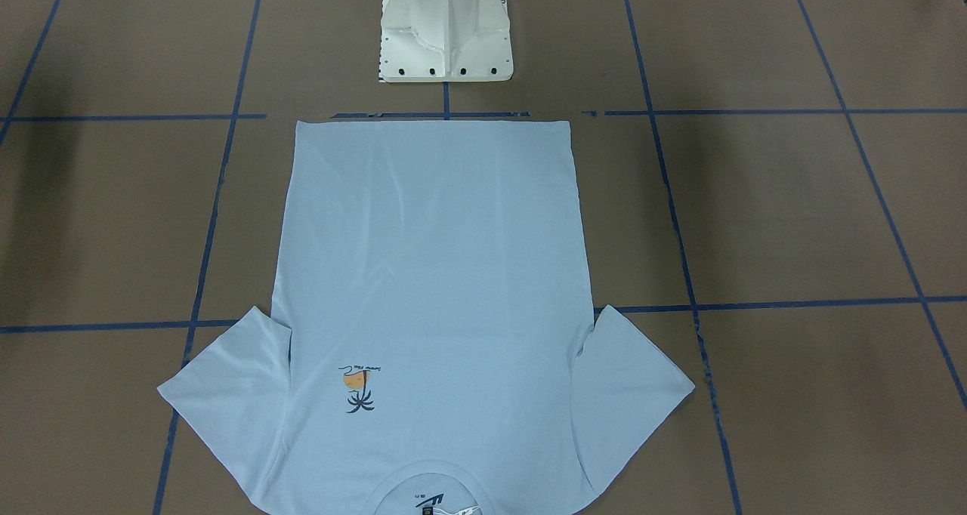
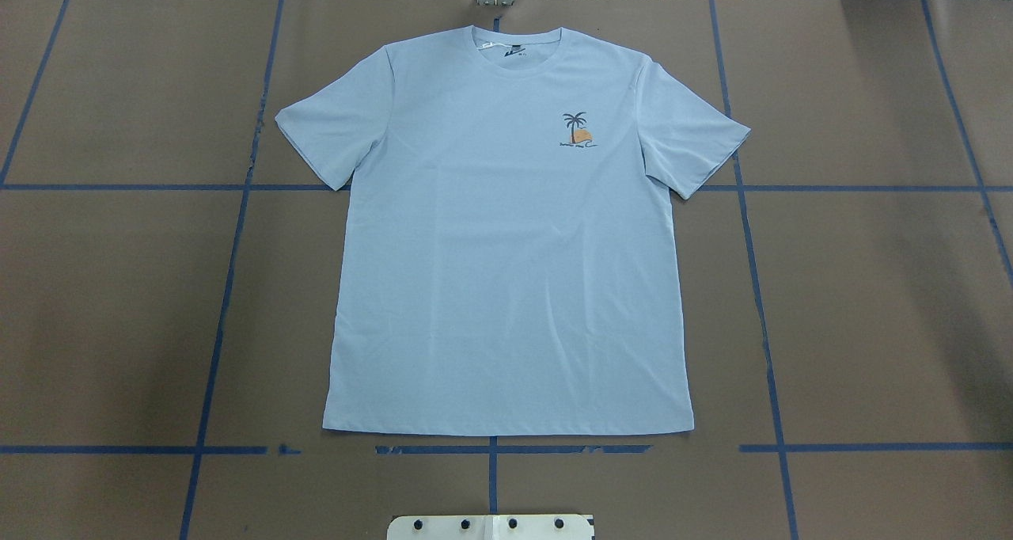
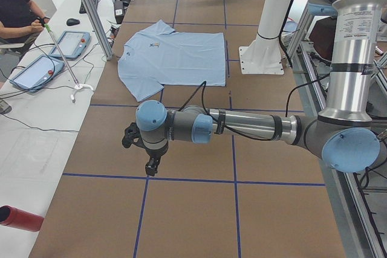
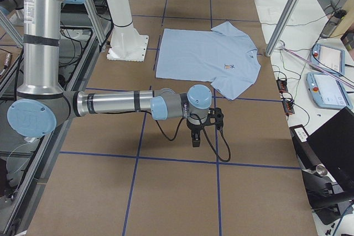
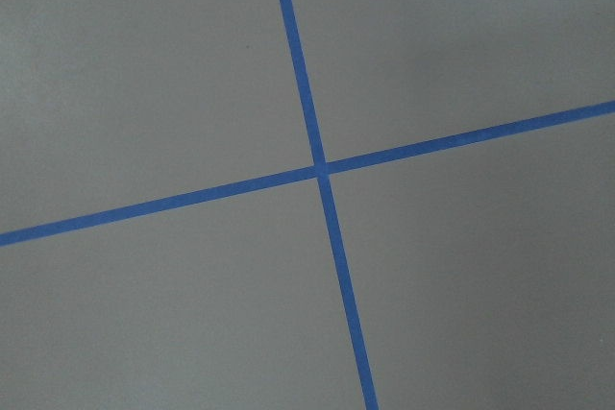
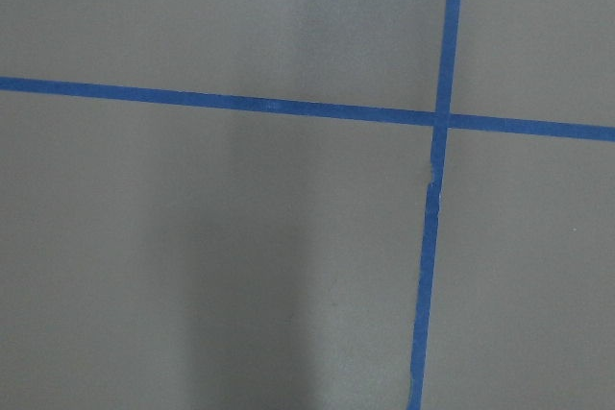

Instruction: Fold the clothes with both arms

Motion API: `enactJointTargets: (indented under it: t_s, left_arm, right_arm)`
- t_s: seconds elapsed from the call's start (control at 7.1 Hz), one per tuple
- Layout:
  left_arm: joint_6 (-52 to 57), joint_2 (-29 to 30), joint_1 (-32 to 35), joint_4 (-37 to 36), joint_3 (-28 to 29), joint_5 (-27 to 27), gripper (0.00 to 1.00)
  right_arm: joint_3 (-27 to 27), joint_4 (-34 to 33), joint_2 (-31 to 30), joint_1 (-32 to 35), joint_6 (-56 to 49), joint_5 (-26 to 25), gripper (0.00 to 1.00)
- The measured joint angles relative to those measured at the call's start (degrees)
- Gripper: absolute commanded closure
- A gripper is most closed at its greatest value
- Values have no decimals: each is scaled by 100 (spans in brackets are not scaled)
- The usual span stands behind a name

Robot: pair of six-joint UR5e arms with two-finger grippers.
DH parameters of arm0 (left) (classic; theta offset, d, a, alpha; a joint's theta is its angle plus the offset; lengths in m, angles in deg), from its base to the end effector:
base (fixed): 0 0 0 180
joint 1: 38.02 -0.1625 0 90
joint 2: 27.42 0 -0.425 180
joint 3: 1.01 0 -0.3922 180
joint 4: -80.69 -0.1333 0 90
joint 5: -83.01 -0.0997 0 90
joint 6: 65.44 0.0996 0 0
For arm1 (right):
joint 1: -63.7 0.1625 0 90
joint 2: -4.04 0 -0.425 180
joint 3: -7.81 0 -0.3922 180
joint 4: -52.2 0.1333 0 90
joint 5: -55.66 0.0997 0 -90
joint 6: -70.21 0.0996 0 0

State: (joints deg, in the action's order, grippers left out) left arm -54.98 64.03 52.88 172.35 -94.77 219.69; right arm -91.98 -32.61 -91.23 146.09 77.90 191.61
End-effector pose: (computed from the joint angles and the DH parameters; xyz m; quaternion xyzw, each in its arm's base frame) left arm -0.0688 -0.5075 0.6077 0.0939 0.3881 0.1000 0.9114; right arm 0.0000 -0.4660 0.6062 0.0255 -0.3958 -0.0324 0.9174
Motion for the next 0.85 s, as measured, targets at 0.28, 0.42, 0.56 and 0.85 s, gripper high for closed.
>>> enactJointTargets:
  t_s: [0.28, 0.42, 0.56, 0.85]
  left_arm:
    - [-68, -3, -71, 135, 34, -51, 0]
    - [-106, -11, -118, 177, 24, -78, 0]
    - [-108, -13, -141, 212, -14, -91, 0]
    - [-107, -40, -150, 424, -58, -47, 0]
  right_arm:
    - [-4, 15, 7, 10, 12, -25, 0]
    - [-9, 26, -3, 11, 13, -55, 0]
    - [4, 37, 4, 13, -3, -92, 0]
    - [30, 68, 41, 9, -43, -135, 0]
